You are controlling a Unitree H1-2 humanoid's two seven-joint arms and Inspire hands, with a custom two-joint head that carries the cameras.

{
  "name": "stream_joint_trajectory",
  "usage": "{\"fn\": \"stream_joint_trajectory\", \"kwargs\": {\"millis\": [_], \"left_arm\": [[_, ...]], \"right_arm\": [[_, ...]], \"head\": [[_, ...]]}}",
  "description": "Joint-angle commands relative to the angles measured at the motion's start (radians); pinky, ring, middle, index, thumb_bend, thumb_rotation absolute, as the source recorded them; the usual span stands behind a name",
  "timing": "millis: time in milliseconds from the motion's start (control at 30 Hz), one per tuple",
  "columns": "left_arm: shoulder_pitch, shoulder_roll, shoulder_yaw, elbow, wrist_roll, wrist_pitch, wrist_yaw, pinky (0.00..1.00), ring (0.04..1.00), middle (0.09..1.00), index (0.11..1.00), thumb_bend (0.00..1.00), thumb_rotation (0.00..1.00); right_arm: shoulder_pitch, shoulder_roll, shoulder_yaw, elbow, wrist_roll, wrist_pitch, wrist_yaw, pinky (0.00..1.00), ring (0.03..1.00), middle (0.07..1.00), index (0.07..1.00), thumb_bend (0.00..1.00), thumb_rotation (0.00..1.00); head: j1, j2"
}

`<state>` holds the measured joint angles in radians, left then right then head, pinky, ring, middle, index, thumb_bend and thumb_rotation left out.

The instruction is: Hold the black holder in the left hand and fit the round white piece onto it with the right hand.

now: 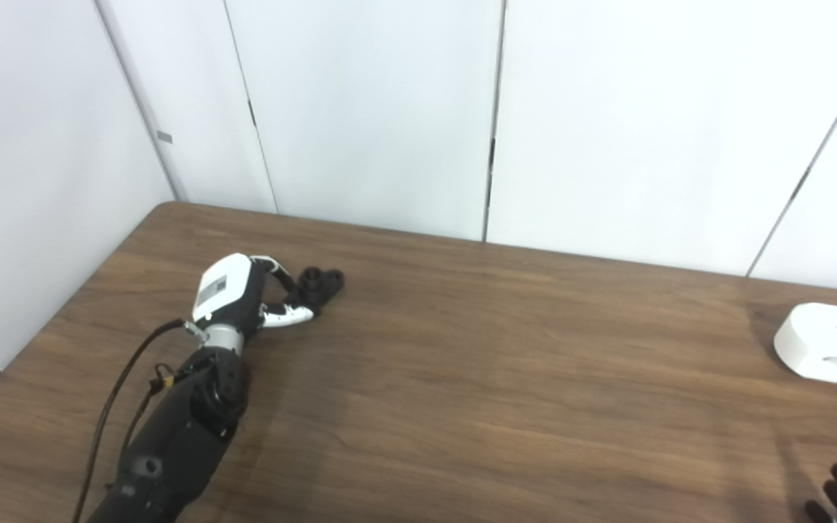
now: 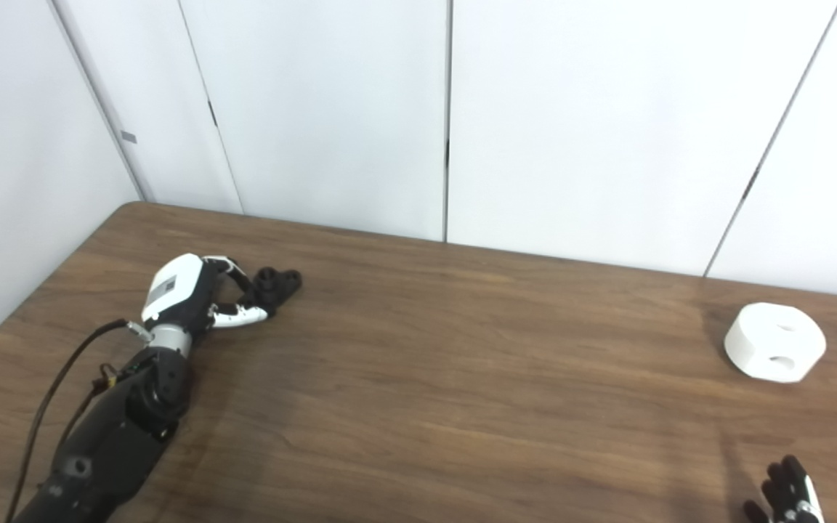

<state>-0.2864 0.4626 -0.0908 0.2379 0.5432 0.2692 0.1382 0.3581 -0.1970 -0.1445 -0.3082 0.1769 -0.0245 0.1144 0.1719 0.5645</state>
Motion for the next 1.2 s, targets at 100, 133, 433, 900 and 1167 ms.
{"fn": "stream_joint_trajectory", "kwargs": {"millis": [100, 133, 433, 900, 1167], "left_arm": [[0.043, 0.005, -0.039, -0.153, -0.025, 0.031, -0.145, 0.76, 0.897, 0.841, 0.490, 0.51, 0.07], [0.056, 0.005, -0.047, -0.187, -0.030, 0.040, -0.172, 0.76, 0.895, 0.843, 0.491, 0.51, 0.07], [0.167, -0.030, -0.116, -0.443, -0.023, 0.090, -0.293, 0.84, 0.895, 0.853, 0.492, 0.51, 0.07], [0.292, -0.053, -0.268, -0.630, 0.019, 0.013, -0.383, 0.76, 0.906, 0.862, 0.492, 0.50, 0.07], [0.355, -0.101, -0.354, -0.677, 0.091, 0.022, -0.411, 0.77, 0.919, 0.872, 0.492, 0.51, 0.07]], "right_arm": [[0.016, 0.008, 0.008, -0.010, -0.023, 0.030, -0.008, 1.00, 1.000, 0.989, 1.000, 0.63, 1.00], [0.016, 0.009, 0.010, -0.011, -0.030, 0.028, -0.010, 1.00, 1.000, 0.988, 1.000, 0.63, 1.00], [0.010, 0.024, 0.034, -0.034, -0.081, 0.052, -0.027, 1.00, 0.982, 0.977, 1.000, 0.63, 1.00], [0.015, 0.059, 0.081, -0.097, -0.141, 0.088, -0.051, 1.00, 0.961, 0.955, 0.997, 0.64, 1.00], [-0.002, 0.077, 0.111, -0.133, -0.157, 0.134, -0.072, 1.00, 0.966, 0.963, 1.000, 0.65, 1.00]], "head": [[-0.005, 0.005], [-0.011, 0.007], [-0.076, 0.041], [-0.223, 0.148], [-0.264, 0.211]]}}
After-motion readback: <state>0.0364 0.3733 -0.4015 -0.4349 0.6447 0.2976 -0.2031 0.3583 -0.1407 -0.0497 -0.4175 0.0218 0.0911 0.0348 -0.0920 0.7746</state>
